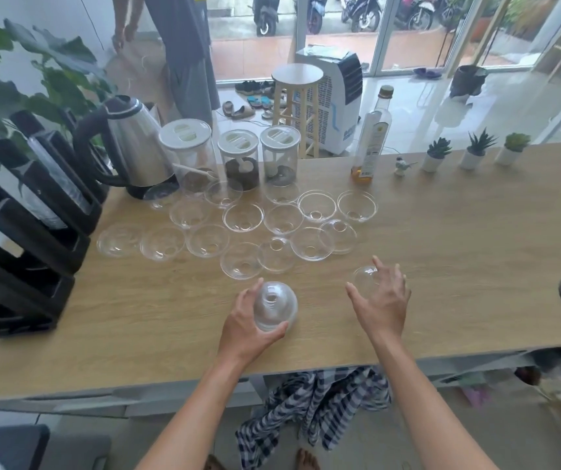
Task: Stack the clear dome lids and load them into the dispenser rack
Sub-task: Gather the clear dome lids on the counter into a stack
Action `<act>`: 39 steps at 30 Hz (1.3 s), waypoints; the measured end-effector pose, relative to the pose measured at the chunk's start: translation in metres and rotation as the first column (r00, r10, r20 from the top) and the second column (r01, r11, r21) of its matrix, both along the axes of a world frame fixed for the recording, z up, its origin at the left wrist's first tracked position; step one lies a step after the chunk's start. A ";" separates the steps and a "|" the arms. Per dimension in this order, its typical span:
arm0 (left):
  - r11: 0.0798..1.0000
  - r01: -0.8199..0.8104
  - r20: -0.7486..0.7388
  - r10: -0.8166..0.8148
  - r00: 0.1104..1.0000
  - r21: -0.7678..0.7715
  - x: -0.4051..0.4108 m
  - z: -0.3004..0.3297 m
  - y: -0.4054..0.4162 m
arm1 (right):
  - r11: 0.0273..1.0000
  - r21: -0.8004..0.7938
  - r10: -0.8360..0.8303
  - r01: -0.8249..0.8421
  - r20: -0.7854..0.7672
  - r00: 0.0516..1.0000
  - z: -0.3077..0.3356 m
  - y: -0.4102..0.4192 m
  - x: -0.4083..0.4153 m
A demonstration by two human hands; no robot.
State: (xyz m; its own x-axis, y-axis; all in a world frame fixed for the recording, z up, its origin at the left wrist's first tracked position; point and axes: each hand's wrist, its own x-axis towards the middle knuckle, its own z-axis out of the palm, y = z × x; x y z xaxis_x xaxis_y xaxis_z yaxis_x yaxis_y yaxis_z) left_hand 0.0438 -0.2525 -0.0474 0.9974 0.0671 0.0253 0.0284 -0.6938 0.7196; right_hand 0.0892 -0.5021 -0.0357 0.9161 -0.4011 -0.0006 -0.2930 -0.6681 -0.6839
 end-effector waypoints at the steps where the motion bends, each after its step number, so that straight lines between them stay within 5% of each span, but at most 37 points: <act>1: 1.000 0.001 -0.001 -0.001 1.000 0.001 0.001 -0.001 -0.002 | 1.000 -0.003 0.003 -0.003 -0.041 0.999 -0.003 -0.005 0.001; 8: 1.000 -0.007 -0.008 0.006 1.000 -0.024 -0.002 -0.001 -0.003 | 0.990 0.101 0.098 -0.096 -0.012 0.995 -0.019 -0.011 -0.009; 12: 0.998 -0.032 -0.011 0.032 0.999 -0.047 -0.005 0.004 0.003 | 0.967 0.172 0.165 -0.186 0.130 0.978 0.001 0.009 -0.017; 17: 0.990 -0.079 -0.037 0.075 0.997 -0.121 -0.011 0.010 0.019 | 0.881 0.158 0.387 -0.445 0.298 0.873 0.031 0.049 -0.026; 22: 0.940 -0.251 -0.072 0.241 0.968 -0.231 -0.017 0.014 0.047 | 0.781 0.095 0.584 -0.618 0.240 0.775 0.024 0.082 -0.031; 31: 0.941 -0.280 -0.054 0.275 0.960 -0.188 0.007 0.024 0.066 | 0.753 0.070 0.641 -0.654 0.146 0.753 -0.009 0.106 -0.036; 39: 0.984 -0.178 0.050 0.178 0.983 0.010 0.058 0.031 0.062 | 0.802 0.114 0.564 -0.586 0.176 0.807 -0.006 0.116 -0.036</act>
State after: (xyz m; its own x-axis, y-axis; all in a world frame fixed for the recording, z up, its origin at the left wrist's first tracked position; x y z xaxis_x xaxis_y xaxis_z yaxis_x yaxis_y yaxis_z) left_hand 0.1015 -0.1901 -0.0164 0.9671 0.2428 0.0762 0.1173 -0.6911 0.7132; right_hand 0.0528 -0.3859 -0.0420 0.9740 0.1955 0.1144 0.2075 -0.5678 -0.7966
